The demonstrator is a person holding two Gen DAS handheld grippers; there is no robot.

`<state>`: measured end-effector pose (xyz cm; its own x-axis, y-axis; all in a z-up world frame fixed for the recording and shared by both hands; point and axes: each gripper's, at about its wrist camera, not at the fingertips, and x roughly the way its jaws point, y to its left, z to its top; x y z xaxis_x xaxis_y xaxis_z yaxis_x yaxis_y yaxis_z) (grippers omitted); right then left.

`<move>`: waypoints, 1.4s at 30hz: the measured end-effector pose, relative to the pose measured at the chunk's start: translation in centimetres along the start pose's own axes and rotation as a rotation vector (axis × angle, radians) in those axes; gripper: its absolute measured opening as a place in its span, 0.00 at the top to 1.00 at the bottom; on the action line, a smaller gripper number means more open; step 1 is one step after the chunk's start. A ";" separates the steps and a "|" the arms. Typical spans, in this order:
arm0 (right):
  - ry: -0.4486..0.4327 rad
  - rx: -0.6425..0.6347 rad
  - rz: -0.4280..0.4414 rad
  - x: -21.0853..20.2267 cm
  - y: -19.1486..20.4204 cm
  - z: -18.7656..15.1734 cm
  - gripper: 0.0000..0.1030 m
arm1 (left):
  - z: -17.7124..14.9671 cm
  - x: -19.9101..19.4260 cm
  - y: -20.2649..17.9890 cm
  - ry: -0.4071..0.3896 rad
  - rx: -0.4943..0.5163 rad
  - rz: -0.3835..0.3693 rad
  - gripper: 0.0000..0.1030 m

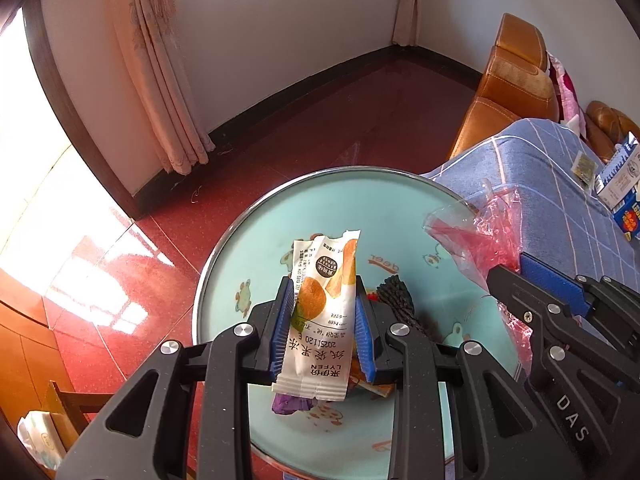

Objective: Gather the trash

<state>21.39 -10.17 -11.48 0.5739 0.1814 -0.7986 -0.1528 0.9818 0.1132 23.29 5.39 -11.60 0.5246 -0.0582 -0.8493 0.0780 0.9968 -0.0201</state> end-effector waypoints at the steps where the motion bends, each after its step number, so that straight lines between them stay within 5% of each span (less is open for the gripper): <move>1: 0.004 0.002 0.002 0.2 0.0 0.0 0.82 | 0.1 0.2 0.0 0.004 0.001 0.002 0.72; 12: 0.055 0.013 0.042 2.3 0.0 1.3 0.80 | 0.1 2.0 0.2 0.060 -0.001 0.007 0.68; 15: 0.061 0.043 0.076 2.5 -0.6 1.6 0.67 | -0.1 1.7 0.3 0.059 -0.002 -0.001 0.53; 25: -0.008 0.104 0.084 -0.1 -2.2 1.7 0.66 | -0.2 0.7 0.3 0.043 -0.010 0.032 0.26; 28: -0.030 0.127 0.060 -1.0 -2.6 1.3 0.56 | -0.3 0.4 0.2 0.042 -0.015 0.047 0.26; 35: -0.031 0.155 0.022 -1.4 -3.4 0.0 0.54 | -1.7 -1.5 0.2 0.004 -0.004 0.124 0.25; 40: -0.089 0.164 -0.007 -3.2 -3.4 -1.3 0.22 | -3.3 -4.0 1.7 -0.039 -0.068 0.188 0.09; 42: -0.113 0.163 -0.010 -4.2 -3.1 -2.1 0.19 | -4.2 -5.1 2.0 -0.058 -0.075 0.212 0.09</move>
<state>17.76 -14.12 -9.71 0.6627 0.1675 -0.7299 -0.0192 0.9782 0.2070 17.21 7.90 -9.58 0.5702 0.1523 -0.8072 -0.1014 0.9882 0.1148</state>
